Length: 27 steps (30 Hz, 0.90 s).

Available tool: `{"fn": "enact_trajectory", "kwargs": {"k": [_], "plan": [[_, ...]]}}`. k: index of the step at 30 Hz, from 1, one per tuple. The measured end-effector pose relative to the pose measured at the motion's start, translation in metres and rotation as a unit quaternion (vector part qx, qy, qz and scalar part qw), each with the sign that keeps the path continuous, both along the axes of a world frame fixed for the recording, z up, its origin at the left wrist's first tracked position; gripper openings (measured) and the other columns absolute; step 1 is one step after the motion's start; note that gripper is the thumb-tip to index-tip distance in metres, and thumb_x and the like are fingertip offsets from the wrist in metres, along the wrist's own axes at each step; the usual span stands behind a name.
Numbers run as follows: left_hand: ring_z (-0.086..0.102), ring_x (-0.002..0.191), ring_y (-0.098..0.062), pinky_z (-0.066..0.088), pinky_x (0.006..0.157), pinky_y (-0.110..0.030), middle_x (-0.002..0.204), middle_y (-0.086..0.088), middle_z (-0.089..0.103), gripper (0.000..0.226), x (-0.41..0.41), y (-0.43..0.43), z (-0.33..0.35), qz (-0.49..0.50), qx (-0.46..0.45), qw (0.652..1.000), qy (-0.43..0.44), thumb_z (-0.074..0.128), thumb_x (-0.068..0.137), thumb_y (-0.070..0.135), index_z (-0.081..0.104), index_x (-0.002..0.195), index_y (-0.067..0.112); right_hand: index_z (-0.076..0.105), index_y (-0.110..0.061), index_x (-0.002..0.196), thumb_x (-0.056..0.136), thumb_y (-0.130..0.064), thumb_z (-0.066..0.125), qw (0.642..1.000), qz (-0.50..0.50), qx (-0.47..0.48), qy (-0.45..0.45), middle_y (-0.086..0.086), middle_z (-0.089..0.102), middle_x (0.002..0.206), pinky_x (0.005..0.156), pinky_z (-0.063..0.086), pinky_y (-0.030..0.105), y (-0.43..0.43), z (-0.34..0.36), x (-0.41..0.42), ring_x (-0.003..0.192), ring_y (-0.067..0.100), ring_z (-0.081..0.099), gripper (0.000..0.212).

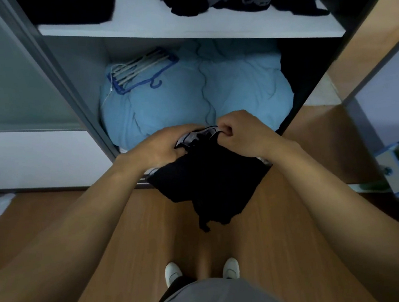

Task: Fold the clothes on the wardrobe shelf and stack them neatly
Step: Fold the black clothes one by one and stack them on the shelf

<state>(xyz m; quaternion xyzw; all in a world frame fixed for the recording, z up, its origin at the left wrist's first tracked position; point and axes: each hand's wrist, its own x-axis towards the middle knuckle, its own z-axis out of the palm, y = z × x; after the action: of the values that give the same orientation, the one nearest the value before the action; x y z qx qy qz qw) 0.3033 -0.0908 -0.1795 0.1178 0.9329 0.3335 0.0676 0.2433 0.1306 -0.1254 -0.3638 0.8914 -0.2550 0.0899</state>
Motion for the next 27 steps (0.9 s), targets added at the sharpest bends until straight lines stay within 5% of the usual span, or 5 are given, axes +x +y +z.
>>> {"fn": "enact_trajectory", "kwargs": {"k": [7, 10, 16, 23, 27], "plan": [[0.061, 0.1, -0.023, 0.044, 0.075, -0.031, 0.097, 0.002, 0.061, 0.018, -0.003, 0.024, 0.004, 0.015, -0.113, 0.993, -0.034, 0.057, 0.091, 0.011, 0.062, 0.098, 0.026, 0.033, -0.021, 0.061, 0.086, -0.015, 0.055, 0.996, 0.006, 0.085, 0.005, -0.006, 0.039, 0.063, 0.059, 0.028, 0.029, 0.01, 0.001, 0.005, 0.06, 0.012, 0.037, 0.034], [0.06, 0.093, -0.023, 0.05, 0.081, -0.036, 0.092, 0.002, 0.059, 0.027, -0.004, 0.029, 0.008, 0.04, -0.095, 0.994, -0.041, 0.056, 0.091, 0.012, 0.051, 0.079, 0.035, 0.031, -0.021, 0.06, 0.087, -0.016, 0.055, 0.997, -0.002, 0.08, 0.015, -0.006, 0.038, 0.063, 0.057, 0.025, 0.029, 0.014, 0.002, 0.005, 0.059, 0.011, 0.035, 0.036], [0.05, 0.061, -0.008, 0.035, 0.056, -0.027, 0.065, 0.009, 0.052, 0.035, -0.006, 0.015, 0.019, 0.079, -0.058, 0.994, -0.047, 0.057, 0.093, 0.012, 0.048, 0.063, 0.027, 0.029, -0.02, 0.057, 0.087, -0.013, 0.06, 0.993, -0.066, 0.083, -0.05, -0.004, 0.036, 0.061, 0.062, 0.032, 0.034, 0.038, -0.013, 0.002, 0.062, 0.017, 0.04, 0.044], [0.059, 0.083, -0.022, 0.042, 0.066, -0.031, 0.088, -0.002, 0.061, 0.006, -0.006, 0.01, 0.029, 0.065, -0.148, 0.975, -0.153, 0.062, 0.088, 0.022, 0.059, 0.09, 0.017, 0.027, -0.019, 0.054, 0.082, -0.008, 0.06, 0.987, -0.147, -0.052, -0.029, 0.004, 0.033, 0.056, 0.058, 0.031, 0.038, 0.019, -0.021, 0.009, 0.059, 0.022, 0.036, 0.045], [0.058, 0.1, -0.015, 0.049, 0.084, -0.027, 0.106, 0.011, 0.055, 0.072, -0.003, 0.018, 0.033, 0.016, -0.124, 0.968, -0.217, 0.071, 0.085, 0.022, 0.034, 0.147, 0.026, 0.027, -0.019, 0.055, 0.082, -0.013, 0.06, 0.986, -0.149, -0.07, -0.026, 0.001, 0.031, 0.055, 0.056, 0.029, 0.036, 0.005, -0.011, 0.006, 0.055, 0.016, 0.033, 0.043]]}}
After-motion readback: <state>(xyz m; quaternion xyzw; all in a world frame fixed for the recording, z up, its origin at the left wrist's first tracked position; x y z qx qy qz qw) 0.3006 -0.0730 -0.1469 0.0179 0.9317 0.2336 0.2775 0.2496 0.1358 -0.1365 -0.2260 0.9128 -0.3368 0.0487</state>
